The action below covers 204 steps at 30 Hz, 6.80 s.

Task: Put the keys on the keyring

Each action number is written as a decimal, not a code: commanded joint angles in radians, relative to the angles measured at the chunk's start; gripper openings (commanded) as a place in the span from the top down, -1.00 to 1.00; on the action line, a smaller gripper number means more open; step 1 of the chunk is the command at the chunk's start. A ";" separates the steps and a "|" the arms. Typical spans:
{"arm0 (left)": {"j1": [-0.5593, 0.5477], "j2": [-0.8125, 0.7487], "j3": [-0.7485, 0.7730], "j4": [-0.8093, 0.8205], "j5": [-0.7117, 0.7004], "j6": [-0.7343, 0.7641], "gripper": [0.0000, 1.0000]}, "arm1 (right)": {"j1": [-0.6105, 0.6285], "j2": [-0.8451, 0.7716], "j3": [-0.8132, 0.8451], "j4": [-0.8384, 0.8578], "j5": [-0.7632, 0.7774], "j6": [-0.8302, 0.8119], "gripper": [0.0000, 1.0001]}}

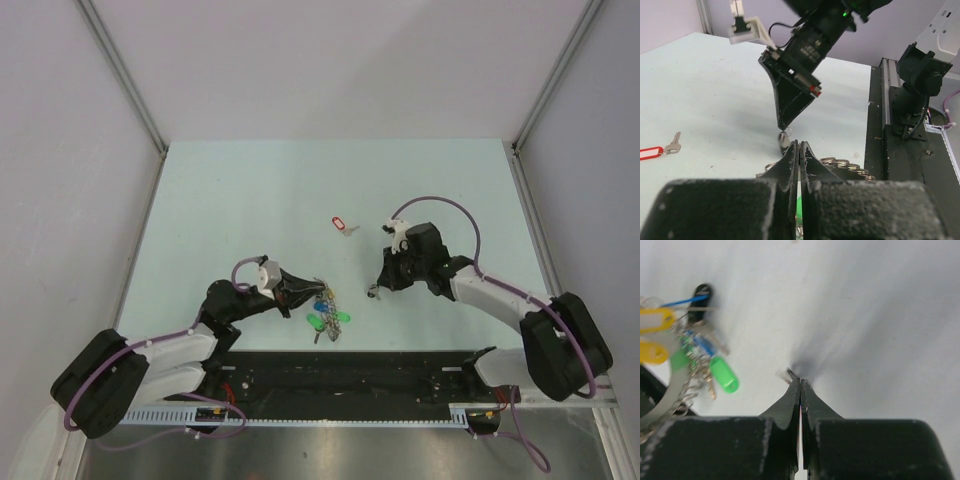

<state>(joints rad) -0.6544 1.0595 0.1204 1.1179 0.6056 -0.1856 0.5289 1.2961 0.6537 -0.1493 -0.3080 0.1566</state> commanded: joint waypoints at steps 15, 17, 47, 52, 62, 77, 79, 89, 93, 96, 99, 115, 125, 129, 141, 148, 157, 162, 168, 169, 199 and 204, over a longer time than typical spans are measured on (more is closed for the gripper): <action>0.007 0.005 -0.007 0.131 -0.006 -0.032 0.99 | -0.060 -0.095 -0.123 0.381 0.087 0.094 0.10; 0.009 0.010 -0.007 0.135 -0.007 -0.037 0.99 | -0.031 -0.175 -0.181 0.499 0.026 0.083 0.07; 0.009 0.036 -0.004 0.197 0.025 -0.071 0.99 | 0.161 -0.018 -0.062 0.711 -0.556 -0.127 0.15; 0.009 0.039 -0.002 0.201 0.029 -0.075 0.99 | 0.163 0.000 -0.048 0.712 -0.563 -0.127 0.21; 0.009 0.045 -0.001 0.220 0.040 -0.084 0.99 | 0.166 0.028 -0.025 0.714 -0.597 -0.126 0.31; 0.009 0.046 -0.004 0.231 0.033 -0.094 0.99 | 0.161 0.006 0.033 0.556 -0.609 -0.195 1.00; 0.009 0.046 0.002 0.214 0.028 -0.097 0.92 | 0.142 -0.006 0.067 0.466 -0.602 -0.235 1.00; 0.007 -0.133 0.198 -0.272 -0.145 -0.196 -0.14 | 0.037 0.003 0.337 -0.145 -0.500 -0.480 1.00; 0.009 -0.205 0.408 -0.826 -0.204 -0.069 -0.51 | 0.039 0.072 0.457 -0.278 -0.439 -0.546 1.00; 0.010 -0.188 0.615 -1.095 -0.211 0.085 -0.67 | 0.039 0.083 0.521 -0.347 -0.422 -0.595 1.00; 0.018 -0.152 0.724 -1.248 -0.181 0.234 -0.69 | 0.040 0.100 0.598 -0.458 -0.414 -0.662 1.00; 0.133 -0.046 0.673 -1.066 0.170 0.535 -0.46 | 0.129 0.315 1.106 -0.900 -0.281 -0.851 1.00; 0.134 -0.024 0.613 -0.873 0.235 0.400 0.08 | 0.206 0.287 1.153 -0.901 -0.255 -0.878 1.00; 0.134 -0.035 0.610 -0.853 0.253 0.388 0.19 | 0.210 0.292 1.152 -0.903 -0.235 -0.871 1.00; 0.134 -0.010 0.625 -0.866 0.270 0.367 0.51 | 0.230 0.284 1.146 -0.898 -0.232 -0.867 1.00; 0.133 0.007 0.624 -0.854 0.243 0.350 0.51 | 0.235 0.279 1.144 -0.892 -0.235 -0.864 1.00; 0.130 0.030 0.633 -0.862 0.238 0.342 0.54 | 0.243 0.272 1.140 -0.886 -0.238 -0.859 1.00; 0.122 0.040 0.640 -0.874 0.243 0.345 0.64 | 0.250 0.264 1.136 -0.880 -0.241 -0.856 1.00; 0.116 0.040 0.642 -0.874 0.241 0.344 0.80 | 0.260 0.269 1.137 -0.878 -0.237 -0.851 1.00; 0.116 0.039 0.642 -0.872 0.243 0.344 0.81 | 0.260 0.270 1.135 -0.878 -0.235 -0.850 1.00; 0.118 0.177 0.501 -0.553 0.304 0.179 0.99 | -0.056 -0.332 0.324 -0.231 0.078 -0.079 -0.29; 0.118 0.214 0.510 -0.552 0.300 0.175 0.99 | -0.056 -0.368 0.160 -0.197 0.202 -0.009 -0.28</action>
<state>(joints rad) -0.5346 1.2682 0.6170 0.4858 0.8749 -0.0006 0.4755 0.9726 0.8783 -0.4412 -0.2314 0.0448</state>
